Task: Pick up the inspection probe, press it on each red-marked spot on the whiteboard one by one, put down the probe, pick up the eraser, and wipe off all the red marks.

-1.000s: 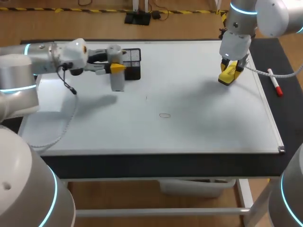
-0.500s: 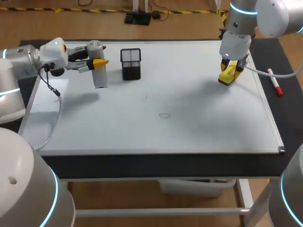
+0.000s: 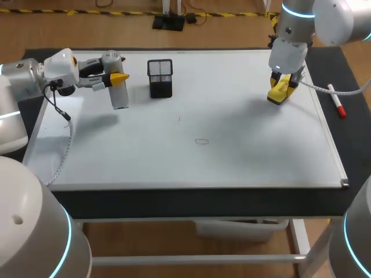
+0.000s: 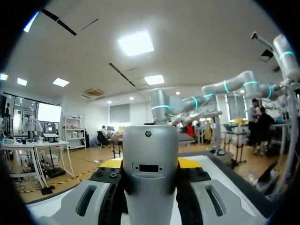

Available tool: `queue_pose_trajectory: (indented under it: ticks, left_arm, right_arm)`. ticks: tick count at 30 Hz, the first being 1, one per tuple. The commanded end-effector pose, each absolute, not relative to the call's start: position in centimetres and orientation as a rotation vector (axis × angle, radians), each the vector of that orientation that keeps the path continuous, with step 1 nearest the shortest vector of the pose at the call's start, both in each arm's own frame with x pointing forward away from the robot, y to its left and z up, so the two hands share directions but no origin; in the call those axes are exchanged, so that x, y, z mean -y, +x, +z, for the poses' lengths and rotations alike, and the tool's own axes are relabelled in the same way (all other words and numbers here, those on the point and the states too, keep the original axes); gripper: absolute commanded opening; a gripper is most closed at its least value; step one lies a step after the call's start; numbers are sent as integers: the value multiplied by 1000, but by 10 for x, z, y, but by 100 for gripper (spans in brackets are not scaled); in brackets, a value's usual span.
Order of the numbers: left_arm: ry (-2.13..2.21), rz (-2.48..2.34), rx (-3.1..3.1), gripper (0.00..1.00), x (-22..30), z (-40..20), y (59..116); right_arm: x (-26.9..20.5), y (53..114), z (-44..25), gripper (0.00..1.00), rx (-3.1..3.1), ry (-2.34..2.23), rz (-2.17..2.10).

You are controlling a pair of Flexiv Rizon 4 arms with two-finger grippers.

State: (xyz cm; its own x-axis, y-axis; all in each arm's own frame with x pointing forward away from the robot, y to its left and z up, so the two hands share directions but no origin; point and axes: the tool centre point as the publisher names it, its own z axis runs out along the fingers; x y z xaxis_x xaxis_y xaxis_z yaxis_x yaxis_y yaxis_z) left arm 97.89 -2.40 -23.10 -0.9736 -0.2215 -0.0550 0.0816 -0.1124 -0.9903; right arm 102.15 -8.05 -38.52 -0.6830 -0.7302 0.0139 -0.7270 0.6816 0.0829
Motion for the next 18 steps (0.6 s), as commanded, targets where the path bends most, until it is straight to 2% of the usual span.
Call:
queue_pose_trajectory:
  ticks: [1, 11, 18]
  left_arm:
    - [-158, -2194, -1943, 0, 24, -230, 978]
    - [-158, -2194, -1943, 0, 24, -230, 978]
    - [-158, -2194, -1943, 0, 24, -230, 978]
  right_arm:
    - [77, 1022, -386, 0, 2822, 1247, -95]
    - [41, 996, -407, 0, 2794, 1308, -106]
    - [-3, 963, -408, 0, 2788, 1422, -132]
